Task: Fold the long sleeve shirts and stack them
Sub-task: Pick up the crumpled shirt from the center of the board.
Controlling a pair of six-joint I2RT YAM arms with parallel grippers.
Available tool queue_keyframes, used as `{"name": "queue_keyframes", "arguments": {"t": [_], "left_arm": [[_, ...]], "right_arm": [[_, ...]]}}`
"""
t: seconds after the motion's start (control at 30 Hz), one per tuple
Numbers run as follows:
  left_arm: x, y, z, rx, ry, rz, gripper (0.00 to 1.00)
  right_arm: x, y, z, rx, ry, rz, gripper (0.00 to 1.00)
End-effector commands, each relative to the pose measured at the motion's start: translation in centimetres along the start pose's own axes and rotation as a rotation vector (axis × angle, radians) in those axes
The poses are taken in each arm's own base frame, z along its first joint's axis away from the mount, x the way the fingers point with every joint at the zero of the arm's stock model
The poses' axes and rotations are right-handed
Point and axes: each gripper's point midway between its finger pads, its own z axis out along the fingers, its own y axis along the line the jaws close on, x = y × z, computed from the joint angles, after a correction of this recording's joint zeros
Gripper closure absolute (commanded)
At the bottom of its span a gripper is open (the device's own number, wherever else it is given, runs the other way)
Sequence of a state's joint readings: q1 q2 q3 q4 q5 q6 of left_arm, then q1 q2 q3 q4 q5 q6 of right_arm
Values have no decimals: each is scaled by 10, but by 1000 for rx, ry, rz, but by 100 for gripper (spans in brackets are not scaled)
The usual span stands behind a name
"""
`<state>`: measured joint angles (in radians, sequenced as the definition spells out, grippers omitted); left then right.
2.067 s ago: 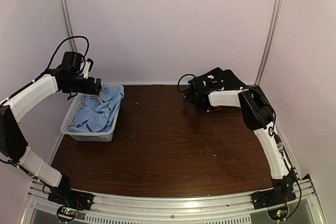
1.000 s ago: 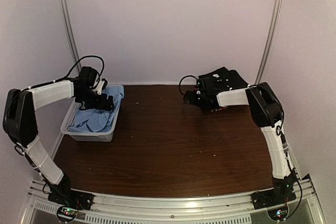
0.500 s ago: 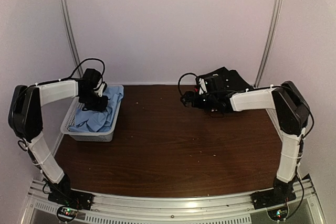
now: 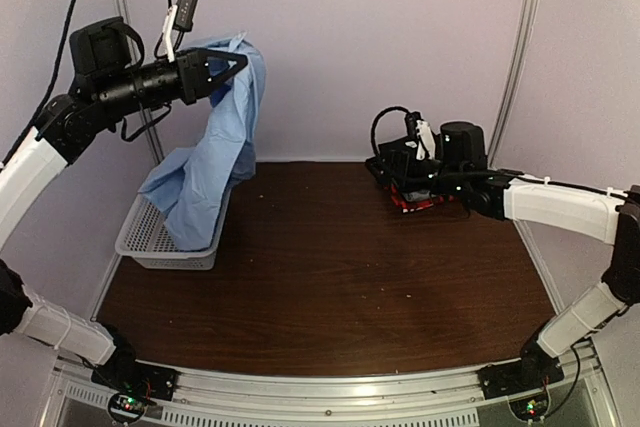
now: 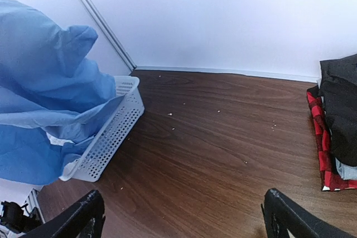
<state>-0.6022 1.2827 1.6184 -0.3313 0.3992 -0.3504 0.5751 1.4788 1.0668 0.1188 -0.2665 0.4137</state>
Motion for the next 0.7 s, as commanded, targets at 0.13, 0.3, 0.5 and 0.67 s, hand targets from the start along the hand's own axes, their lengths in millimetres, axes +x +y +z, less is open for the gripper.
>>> {"name": "queue_keyframes", "arguments": {"t": [0.13,0.3,0.5,0.67], "left_arm": [[-25,-126,37,407,-70,45,100],[-17,-124,74,398,-53,-2,100],[-1,-125,113,432,-45,-68,100],[8,-122,144,444,-24,-131,100]], "right_arm": [[-16,59,-61,-258,-32,-121,0],[2,82,-102,-416,-52,-154,0],[16,88,-134,-458,-69,-161,0],[21,86,-146,-415,-71,-157,0]]}}
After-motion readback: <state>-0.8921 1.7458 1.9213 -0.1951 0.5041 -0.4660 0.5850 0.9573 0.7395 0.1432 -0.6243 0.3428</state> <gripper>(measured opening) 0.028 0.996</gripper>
